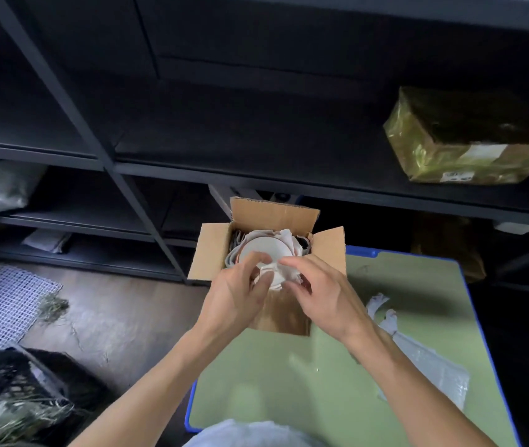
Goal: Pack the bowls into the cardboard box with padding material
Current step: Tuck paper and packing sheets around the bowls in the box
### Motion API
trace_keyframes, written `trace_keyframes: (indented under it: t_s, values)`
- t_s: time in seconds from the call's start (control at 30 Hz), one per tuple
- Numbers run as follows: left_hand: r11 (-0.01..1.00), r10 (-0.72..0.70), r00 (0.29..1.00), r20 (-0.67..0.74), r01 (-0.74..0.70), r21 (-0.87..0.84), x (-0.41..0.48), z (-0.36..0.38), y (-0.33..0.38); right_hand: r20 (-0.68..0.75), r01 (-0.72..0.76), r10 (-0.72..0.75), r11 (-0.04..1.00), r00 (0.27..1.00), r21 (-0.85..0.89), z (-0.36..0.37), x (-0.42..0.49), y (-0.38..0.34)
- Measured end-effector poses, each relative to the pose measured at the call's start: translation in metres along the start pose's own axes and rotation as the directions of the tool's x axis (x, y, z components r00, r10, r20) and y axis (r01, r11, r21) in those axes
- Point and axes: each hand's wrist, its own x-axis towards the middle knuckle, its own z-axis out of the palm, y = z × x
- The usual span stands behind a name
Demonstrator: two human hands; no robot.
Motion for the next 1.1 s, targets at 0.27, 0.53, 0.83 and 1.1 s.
trace_keyframes:
  t_s: [0.27,0.53,0.83,1.1]
  values:
    - [0.997,-0.011,0.997,0.072,0.016,-0.074,0.030,-0.035,-0.042,0.062,-0.072,0.072,0.997,0.995,-0.010,0.027,0.066,-0.024]
    - [0.998,-0.028,0.998,-0.058,0.032,0.062,0.070,-0.041,-0.061,0.112,0.059,-0.036,0.976,0.993,-0.209,0.036,0.126,-0.033]
    - [0.938,0.068,0.988,-0.135,-0.017,0.346,0.076,-0.019,-0.074,0.099,0.280,-0.262,0.883,0.960,-0.376,0.059,0.134,-0.005]
    - [0.921,0.088,0.982,-0.166,-0.017,0.388,0.076,-0.014,-0.075,0.056,0.249,-0.248,0.874,0.967,-0.417,0.067,0.136,0.002]
